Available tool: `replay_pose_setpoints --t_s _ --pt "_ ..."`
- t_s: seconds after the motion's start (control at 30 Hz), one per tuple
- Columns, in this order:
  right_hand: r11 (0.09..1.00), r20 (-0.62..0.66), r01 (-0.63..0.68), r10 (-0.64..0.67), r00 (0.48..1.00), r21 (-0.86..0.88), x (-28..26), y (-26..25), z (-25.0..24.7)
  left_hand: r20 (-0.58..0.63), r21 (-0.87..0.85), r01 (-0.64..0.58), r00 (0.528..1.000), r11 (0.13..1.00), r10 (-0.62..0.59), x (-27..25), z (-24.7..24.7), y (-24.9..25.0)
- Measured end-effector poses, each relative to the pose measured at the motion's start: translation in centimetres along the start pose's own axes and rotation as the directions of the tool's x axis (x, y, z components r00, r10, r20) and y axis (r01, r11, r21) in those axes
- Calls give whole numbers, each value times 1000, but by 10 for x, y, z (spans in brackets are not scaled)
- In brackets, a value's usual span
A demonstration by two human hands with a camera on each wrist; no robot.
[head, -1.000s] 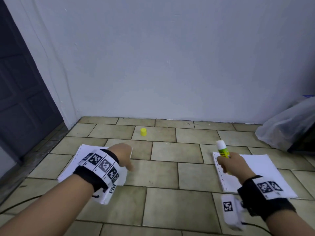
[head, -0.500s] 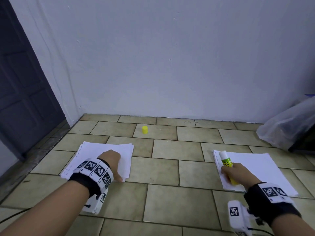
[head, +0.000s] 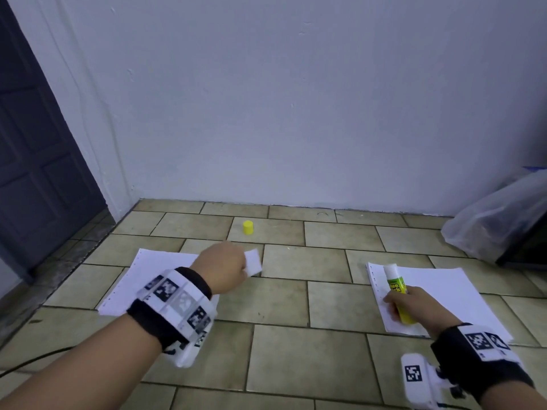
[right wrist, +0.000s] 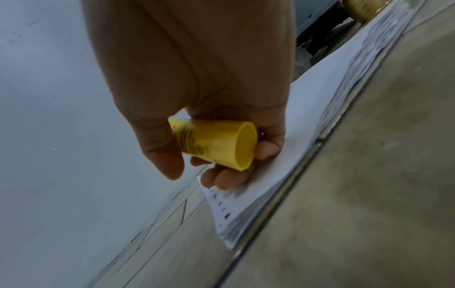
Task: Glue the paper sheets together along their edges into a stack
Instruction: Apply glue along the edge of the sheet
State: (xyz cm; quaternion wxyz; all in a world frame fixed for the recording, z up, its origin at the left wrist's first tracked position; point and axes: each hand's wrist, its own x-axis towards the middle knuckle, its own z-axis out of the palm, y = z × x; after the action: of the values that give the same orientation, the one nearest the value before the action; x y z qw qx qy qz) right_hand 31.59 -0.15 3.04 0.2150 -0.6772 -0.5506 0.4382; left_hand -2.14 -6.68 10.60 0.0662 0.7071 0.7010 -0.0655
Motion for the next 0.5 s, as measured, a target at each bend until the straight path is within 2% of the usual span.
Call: replay_pose_setpoints --t_s 0.13,0.23,0.37,0.5 --pt "998 1 54 -54 999 16 0 3 -3 -29 5 -209 977 978 209 -3 8 73" --pt "993 -23 121 -121 992 3 -2 6 -7 -12 5 -284 959 959 284 10 29 103" --pt "981 -67 193 -193 979 -3 -6 9 -12 114 -155 -273 950 949 292 26 51 108" --pt "972 -82 236 -234 969 10 -12 11 -18 214 -340 -203 934 918 285 35 63 100"
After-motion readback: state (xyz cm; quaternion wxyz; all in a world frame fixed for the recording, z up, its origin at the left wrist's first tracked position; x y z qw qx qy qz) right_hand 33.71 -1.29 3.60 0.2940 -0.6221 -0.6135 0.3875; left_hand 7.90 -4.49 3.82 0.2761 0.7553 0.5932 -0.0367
